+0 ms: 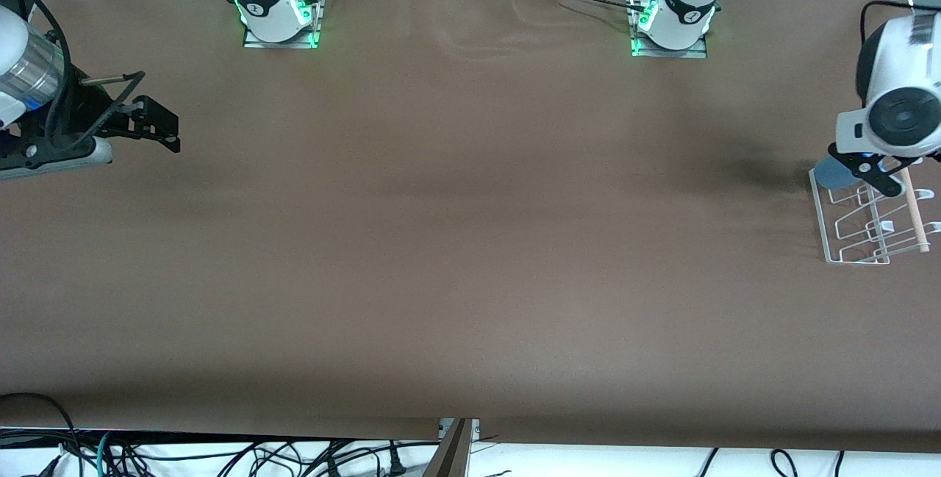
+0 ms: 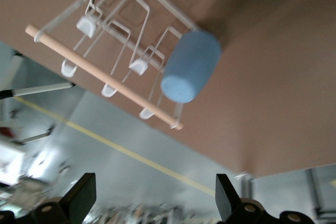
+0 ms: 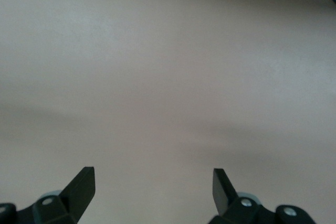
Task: Transfer cup to left arm and place on rack
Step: 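Open the left gripper and lift it away from the rack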
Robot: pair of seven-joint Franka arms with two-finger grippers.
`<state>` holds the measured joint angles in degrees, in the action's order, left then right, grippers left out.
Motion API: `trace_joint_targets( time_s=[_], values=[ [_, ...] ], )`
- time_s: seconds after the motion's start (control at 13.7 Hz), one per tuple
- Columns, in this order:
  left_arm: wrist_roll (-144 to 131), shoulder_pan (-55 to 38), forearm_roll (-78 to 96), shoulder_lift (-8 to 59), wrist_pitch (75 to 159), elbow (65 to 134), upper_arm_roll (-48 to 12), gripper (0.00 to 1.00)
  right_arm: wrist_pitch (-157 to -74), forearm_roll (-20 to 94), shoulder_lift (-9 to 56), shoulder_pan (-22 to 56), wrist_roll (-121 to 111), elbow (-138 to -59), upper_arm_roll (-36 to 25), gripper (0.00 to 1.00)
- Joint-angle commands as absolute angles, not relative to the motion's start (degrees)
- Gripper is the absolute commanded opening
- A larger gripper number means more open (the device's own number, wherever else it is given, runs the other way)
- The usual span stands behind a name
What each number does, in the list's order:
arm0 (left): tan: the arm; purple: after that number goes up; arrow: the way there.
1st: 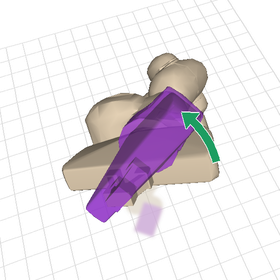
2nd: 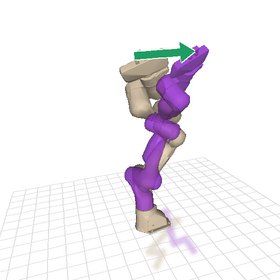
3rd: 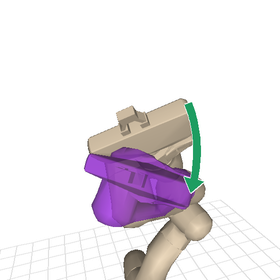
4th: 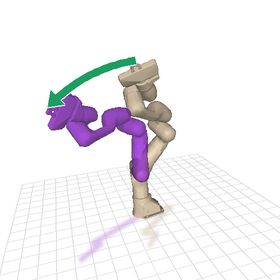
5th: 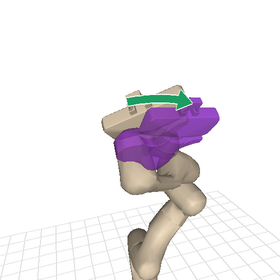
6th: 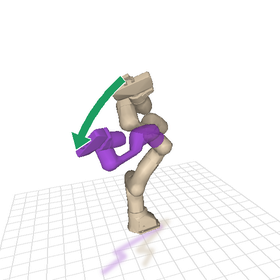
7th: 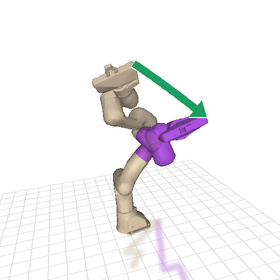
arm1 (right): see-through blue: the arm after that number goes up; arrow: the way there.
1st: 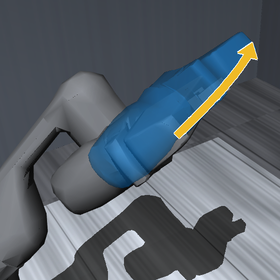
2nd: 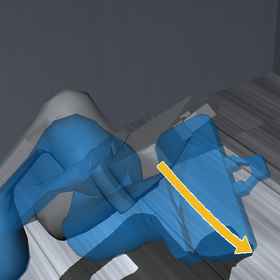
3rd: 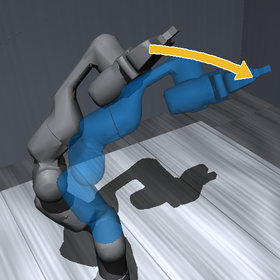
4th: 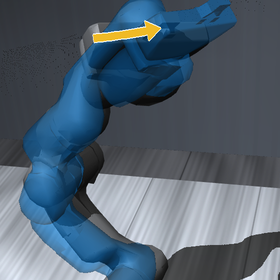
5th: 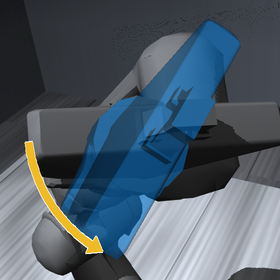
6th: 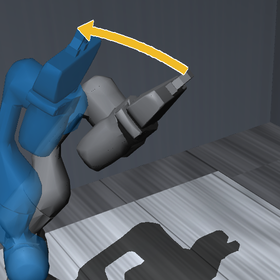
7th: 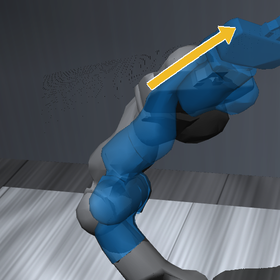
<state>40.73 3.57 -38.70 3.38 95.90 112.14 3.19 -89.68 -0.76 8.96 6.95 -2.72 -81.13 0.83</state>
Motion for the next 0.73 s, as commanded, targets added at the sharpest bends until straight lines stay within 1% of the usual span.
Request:
trace_joint_targets(
  time_s=[0.0,0.15,0.29,0.51,0.66],
  values=[
    [39.04,2.03,-29.64,4.66,88.09,104.08,1.85,1.00,-91.05,-0.27,9.67,6.24,-2.64,-81.65,-0.44,0.99],
    [32.99,1.93,-26.56,4.66,84.04,99.52,-0.87,1.00,-90.79,-0.44,9.32,6.85,-2.64,-81.56,-0.18,0.99],
    [26.49,1.06,-21.91,4.75,80.96,94.25,-1.75,1.00,-90.97,-0.44,9.23,6.94,-2.64,-81.56,-0.09,0.99],
    [17.70,0.88,-10.50,4.75,80.16,89.14,-1.76,1.00,-90.62,-0.44,9.23,6.94,-2.55,-81.56,-0.09,0.99],
    [16.00,0.79,-8.79,4.83,80.94,87.46,-1.93,1.00,-90.61,-0.35,9.23,6.94,-2.64,-81.56,-0.09,0.99]
  ],
)
